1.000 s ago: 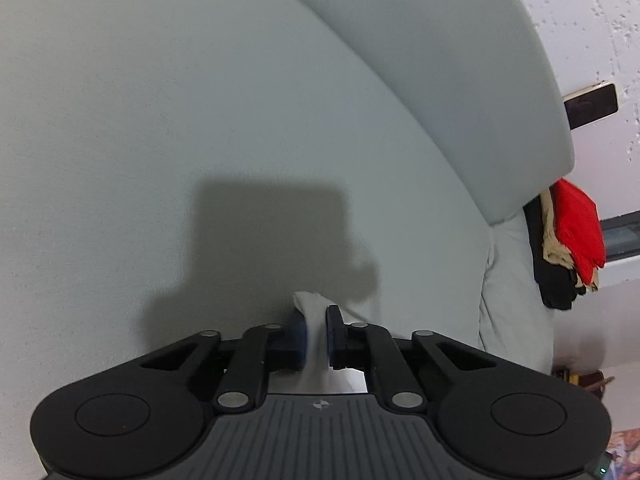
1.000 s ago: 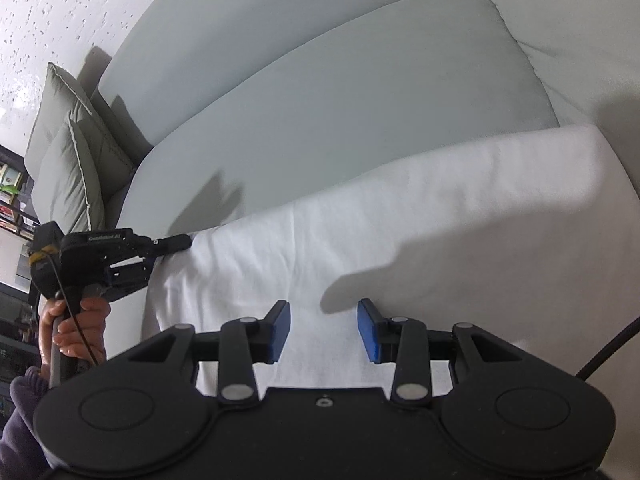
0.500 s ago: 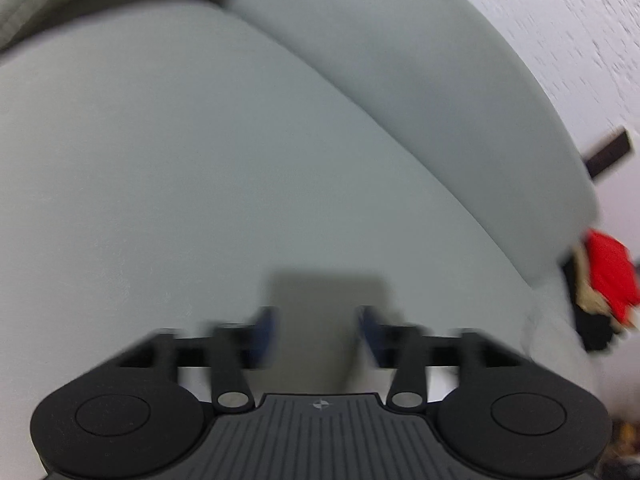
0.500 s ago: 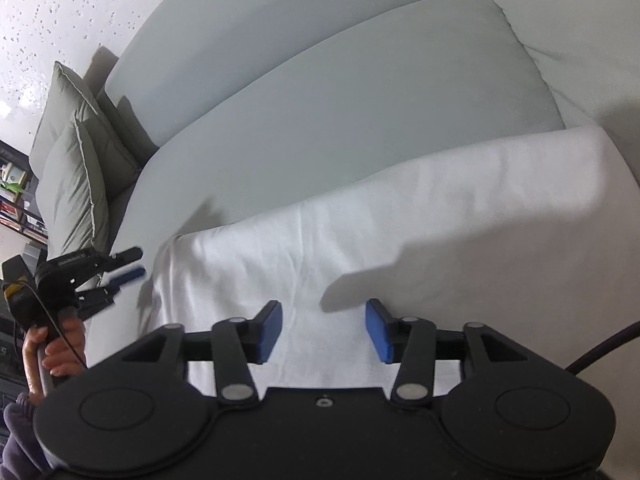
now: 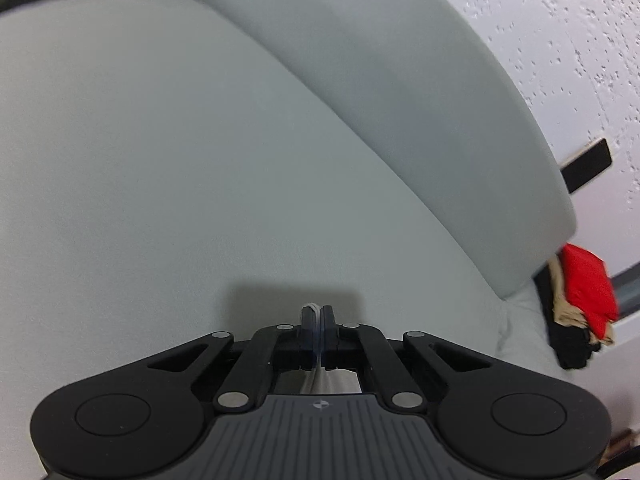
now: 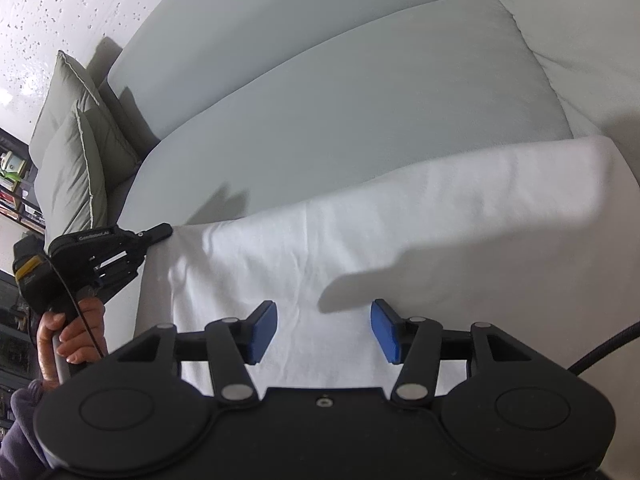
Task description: Fold clothes
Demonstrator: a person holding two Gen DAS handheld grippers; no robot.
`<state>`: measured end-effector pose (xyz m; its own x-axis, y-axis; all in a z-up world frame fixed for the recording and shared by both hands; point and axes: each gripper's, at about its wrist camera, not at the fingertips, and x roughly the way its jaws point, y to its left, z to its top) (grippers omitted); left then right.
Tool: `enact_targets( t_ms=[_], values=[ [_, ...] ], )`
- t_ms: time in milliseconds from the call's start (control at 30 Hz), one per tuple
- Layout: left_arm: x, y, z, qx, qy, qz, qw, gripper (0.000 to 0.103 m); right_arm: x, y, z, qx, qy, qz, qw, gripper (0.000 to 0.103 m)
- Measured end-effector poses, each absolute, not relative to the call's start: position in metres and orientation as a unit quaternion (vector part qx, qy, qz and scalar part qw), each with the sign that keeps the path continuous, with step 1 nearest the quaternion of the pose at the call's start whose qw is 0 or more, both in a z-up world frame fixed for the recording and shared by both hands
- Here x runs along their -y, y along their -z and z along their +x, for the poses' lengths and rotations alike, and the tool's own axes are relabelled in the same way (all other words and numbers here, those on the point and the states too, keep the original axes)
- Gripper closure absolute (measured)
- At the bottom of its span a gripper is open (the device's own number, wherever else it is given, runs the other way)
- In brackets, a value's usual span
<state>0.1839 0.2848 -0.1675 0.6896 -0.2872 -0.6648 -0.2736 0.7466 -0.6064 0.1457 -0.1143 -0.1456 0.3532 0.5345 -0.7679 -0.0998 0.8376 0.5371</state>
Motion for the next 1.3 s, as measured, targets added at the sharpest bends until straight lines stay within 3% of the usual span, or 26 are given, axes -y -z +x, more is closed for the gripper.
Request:
enact_targets(
  t_ms=[233,267,333,600,1033,1133,1300],
  values=[
    [-0.291,0.163,0.168,-0.44,-0.02,-0.298,0.847,0.096,0.111,0.143,0.146,-0.536,-0.197,0.193,0.798,0.052],
    [-0.292,0.156,0.163,-0.44,-0.024,-0.293,0.849,0.093,0.11,0.141,0.146,-0.536,-0.197,0.19,0.799,0.051],
    [-0.299,0.142,0.149,-0.432,-0.031,-0.279,0.857,0.078,0.11,0.136,0.144,-0.536,-0.19,0.185,0.801,0.047],
    [-0.306,0.088,0.068,-0.41,-0.027,-0.219,0.885,0.066,0.14,0.087,0.104,-0.492,-0.194,0.212,0.822,0.042],
    [-0.242,0.059,-0.013,-0.375,-0.015,-0.152,0.914,0.061,0.195,0.014,0.025,-0.421,-0.209,0.246,0.848,0.033],
    [-0.246,0.068,-0.016,-0.388,-0.027,-0.167,0.906,0.06,0.21,0.019,0.015,-0.42,-0.189,0.248,0.852,0.026],
    [-0.258,0.101,-0.012,-0.425,-0.037,-0.212,0.879,0.06,0.234,0.065,0.007,-0.463,-0.141,0.276,0.83,0.026]
  ],
)
